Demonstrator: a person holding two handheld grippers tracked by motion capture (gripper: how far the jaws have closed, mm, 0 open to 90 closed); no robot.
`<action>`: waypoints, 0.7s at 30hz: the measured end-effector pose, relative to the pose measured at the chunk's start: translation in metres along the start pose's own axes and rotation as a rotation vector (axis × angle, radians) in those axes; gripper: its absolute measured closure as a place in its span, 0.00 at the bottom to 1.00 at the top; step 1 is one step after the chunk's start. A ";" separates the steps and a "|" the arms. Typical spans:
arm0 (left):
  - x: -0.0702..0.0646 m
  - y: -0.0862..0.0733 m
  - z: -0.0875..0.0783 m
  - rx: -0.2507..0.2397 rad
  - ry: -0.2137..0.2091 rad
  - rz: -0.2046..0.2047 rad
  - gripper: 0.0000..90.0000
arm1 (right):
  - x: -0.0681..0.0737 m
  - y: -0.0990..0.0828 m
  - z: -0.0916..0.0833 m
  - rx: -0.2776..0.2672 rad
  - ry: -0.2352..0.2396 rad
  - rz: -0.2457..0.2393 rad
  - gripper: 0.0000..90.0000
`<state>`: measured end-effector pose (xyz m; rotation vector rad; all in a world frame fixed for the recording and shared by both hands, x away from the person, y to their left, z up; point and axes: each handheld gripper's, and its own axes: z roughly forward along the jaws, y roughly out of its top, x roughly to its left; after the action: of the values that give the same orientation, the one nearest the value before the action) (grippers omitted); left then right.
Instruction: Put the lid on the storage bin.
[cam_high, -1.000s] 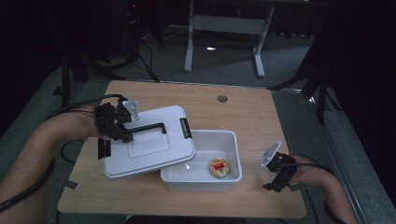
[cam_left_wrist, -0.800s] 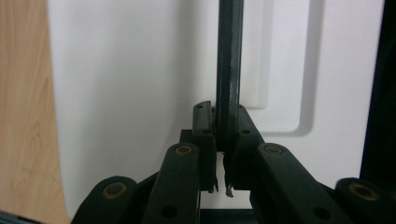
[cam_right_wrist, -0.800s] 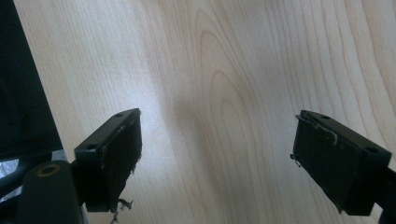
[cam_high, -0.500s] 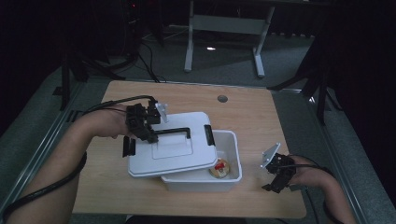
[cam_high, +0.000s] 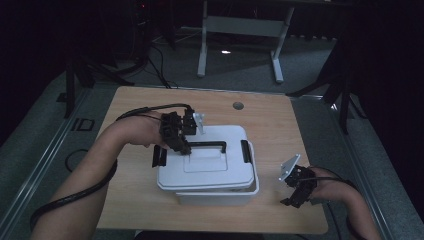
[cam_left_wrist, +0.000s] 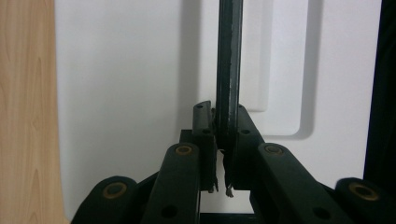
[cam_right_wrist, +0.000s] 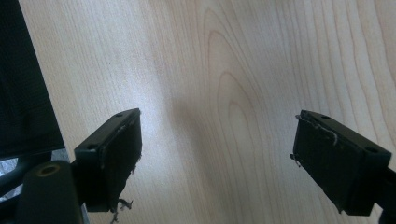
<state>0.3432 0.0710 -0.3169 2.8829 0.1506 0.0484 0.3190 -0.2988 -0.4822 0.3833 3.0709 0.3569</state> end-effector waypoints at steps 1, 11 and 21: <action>-0.001 0.004 0.001 0.004 0.005 0.015 0.93 | 0.000 0.000 0.000 0.001 0.000 0.000 0.17; -0.001 0.022 0.016 0.013 -0.007 0.044 0.93 | 0.000 0.000 0.001 -0.002 0.004 -0.005 0.17; 0.004 0.023 0.035 0.008 -0.017 0.051 0.93 | 0.000 0.000 0.003 -0.002 0.006 -0.007 0.17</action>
<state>0.3510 0.0404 -0.3450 2.8939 0.0742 0.0327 0.3193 -0.2983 -0.4851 0.3719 3.0767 0.3611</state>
